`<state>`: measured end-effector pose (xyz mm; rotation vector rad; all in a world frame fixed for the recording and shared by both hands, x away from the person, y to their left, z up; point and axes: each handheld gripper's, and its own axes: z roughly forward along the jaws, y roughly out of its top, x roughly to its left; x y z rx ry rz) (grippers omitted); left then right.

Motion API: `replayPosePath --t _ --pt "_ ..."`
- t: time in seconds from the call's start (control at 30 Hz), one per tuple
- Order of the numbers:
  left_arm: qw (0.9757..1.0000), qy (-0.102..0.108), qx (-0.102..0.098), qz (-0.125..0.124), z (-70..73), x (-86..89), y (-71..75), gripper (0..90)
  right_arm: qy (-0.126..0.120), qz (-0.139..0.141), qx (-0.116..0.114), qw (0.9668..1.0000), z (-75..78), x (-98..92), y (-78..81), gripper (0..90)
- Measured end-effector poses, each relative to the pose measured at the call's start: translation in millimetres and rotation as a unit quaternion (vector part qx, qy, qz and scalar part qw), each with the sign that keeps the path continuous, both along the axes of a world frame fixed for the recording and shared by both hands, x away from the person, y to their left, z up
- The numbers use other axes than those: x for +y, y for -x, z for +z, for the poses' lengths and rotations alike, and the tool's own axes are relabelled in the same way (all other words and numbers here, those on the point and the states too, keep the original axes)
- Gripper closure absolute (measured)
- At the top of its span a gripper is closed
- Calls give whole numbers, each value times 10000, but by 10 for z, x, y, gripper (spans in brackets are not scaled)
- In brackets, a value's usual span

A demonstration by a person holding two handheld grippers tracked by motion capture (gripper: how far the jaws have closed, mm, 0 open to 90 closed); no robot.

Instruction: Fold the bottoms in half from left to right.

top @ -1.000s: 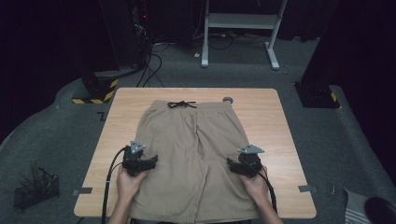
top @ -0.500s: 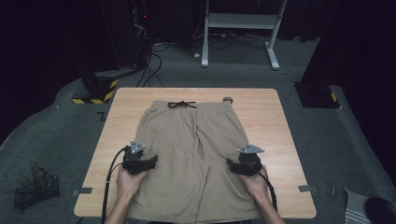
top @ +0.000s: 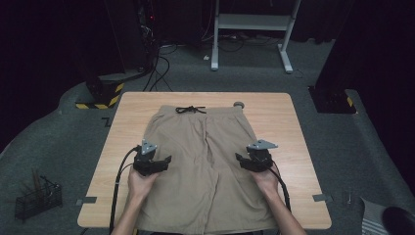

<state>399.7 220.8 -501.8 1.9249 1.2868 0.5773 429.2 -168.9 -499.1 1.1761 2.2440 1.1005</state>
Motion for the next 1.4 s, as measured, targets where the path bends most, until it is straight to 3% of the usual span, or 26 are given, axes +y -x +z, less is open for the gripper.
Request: replayPosePath --t 0.2,0.27,0.57,0.8,1.0,1.4 --pt "9998 152 15 101 -57 -34 -112 263 61 131 54 9999 -18 100 -144 542" --pt "9999 108 0 103 -81 -37 -138 262 75 119 46 9999 -27 115 -162 549" --pt "9989 -380 243 111 -179 -144 -254 262 170 -32 153 9997 -125 120 -237 532" --pt "9991 -333 271 65 -226 -122 -256 261 268 -67 271 9993 -203 118 -247 518" --pt "9995 -260 147 53 -253 -109 -237 260 400 -53 169 9990 -230 141 -219 504" --pt "9995 -262 138 55 -255 -116 -221 263 368 -23 170 9992 -238 117 -159 489"
